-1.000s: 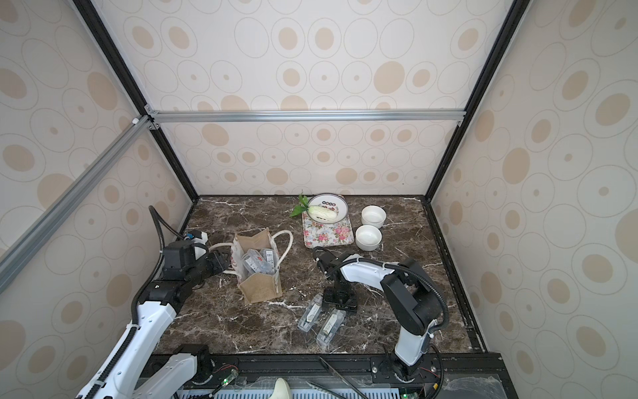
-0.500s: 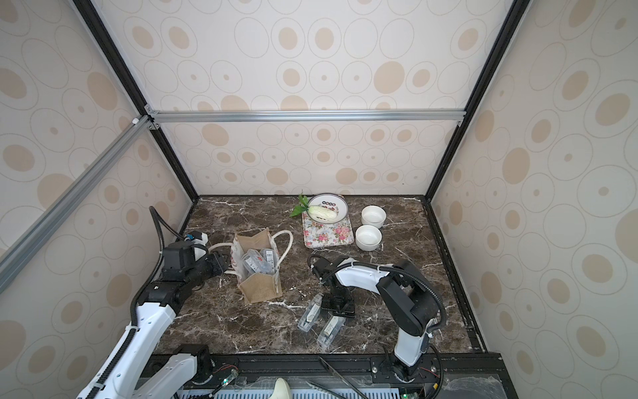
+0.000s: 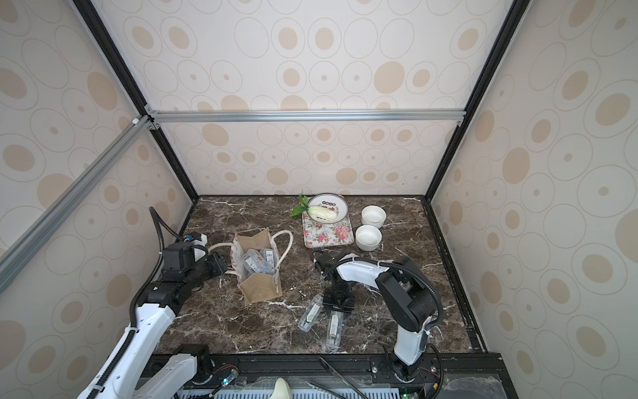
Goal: Put the compass set into the canvas bag
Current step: Move the compass set to the center of the board.
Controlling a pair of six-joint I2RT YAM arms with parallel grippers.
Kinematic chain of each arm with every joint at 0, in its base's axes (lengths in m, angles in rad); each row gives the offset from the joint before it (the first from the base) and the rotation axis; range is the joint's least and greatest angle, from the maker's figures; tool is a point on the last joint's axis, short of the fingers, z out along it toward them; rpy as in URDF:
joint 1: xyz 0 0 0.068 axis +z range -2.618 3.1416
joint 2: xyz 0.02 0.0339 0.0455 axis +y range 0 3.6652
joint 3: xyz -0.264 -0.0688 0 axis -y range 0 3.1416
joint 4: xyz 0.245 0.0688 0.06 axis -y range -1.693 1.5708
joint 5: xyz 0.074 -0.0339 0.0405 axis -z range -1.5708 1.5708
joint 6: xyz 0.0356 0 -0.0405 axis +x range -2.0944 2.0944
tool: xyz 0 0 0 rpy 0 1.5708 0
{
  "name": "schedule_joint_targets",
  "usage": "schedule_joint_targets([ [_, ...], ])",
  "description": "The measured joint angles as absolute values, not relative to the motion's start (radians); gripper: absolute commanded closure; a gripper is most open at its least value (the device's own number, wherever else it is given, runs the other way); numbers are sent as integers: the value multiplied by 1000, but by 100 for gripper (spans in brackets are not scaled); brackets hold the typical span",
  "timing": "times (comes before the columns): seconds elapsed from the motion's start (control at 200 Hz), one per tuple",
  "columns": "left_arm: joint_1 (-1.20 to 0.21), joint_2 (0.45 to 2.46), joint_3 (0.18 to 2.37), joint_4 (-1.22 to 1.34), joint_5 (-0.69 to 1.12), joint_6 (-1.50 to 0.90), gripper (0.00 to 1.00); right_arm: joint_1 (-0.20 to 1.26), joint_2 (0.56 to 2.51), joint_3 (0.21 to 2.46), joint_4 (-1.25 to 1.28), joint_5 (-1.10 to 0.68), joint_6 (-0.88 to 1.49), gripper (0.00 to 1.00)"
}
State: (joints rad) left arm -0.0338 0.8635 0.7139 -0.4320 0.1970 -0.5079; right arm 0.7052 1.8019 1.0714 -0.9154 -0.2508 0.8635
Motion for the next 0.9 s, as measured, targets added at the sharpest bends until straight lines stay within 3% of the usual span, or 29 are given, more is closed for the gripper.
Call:
schedule_joint_targets([
  [0.105, -34, 860, 714, -435, 190, -508, 50, 678, 1822, 1101, -917, -250, 831, 63],
  [0.385, -34, 841, 714, -435, 170, -509, 50, 581, 1925, 1259, -973, -155, 677, 59],
  [0.59, -34, 836, 714, -434, 163, -509, 50, 576, 1976, 1343, -992, -66, 601, 38],
  [0.9, -34, 829, 712, -411, 165, -510, 50, 648, 1897, 1234, -980, -23, 603, 33],
])
